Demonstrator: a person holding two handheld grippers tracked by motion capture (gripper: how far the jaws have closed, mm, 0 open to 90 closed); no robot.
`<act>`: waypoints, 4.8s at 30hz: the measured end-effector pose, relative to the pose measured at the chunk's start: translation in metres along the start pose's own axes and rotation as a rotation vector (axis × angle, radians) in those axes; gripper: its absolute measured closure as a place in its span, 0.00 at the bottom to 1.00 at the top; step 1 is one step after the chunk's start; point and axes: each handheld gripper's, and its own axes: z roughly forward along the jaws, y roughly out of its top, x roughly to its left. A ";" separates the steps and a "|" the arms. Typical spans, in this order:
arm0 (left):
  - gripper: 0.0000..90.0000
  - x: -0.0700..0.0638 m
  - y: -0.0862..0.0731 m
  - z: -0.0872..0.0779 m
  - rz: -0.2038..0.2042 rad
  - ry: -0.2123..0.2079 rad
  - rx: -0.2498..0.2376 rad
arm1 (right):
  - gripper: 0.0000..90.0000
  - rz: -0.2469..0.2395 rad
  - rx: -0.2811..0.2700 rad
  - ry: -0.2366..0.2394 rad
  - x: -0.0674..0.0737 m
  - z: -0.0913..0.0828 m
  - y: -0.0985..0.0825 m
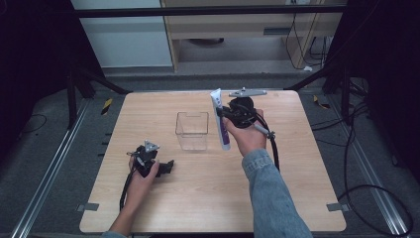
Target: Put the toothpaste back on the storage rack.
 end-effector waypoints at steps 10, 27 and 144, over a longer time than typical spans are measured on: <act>0.00 0.000 0.000 0.000 -0.001 0.000 0.000 | 0.89 -0.011 -0.027 0.000 0.006 0.005 0.021; 0.00 0.000 0.000 0.000 -0.003 0.000 -0.001 | 0.89 -0.015 -0.064 0.004 0.013 0.013 0.045; 0.00 0.001 0.000 0.001 0.005 -0.007 -0.002 | 0.89 -0.084 -0.053 -0.004 0.043 0.096 0.013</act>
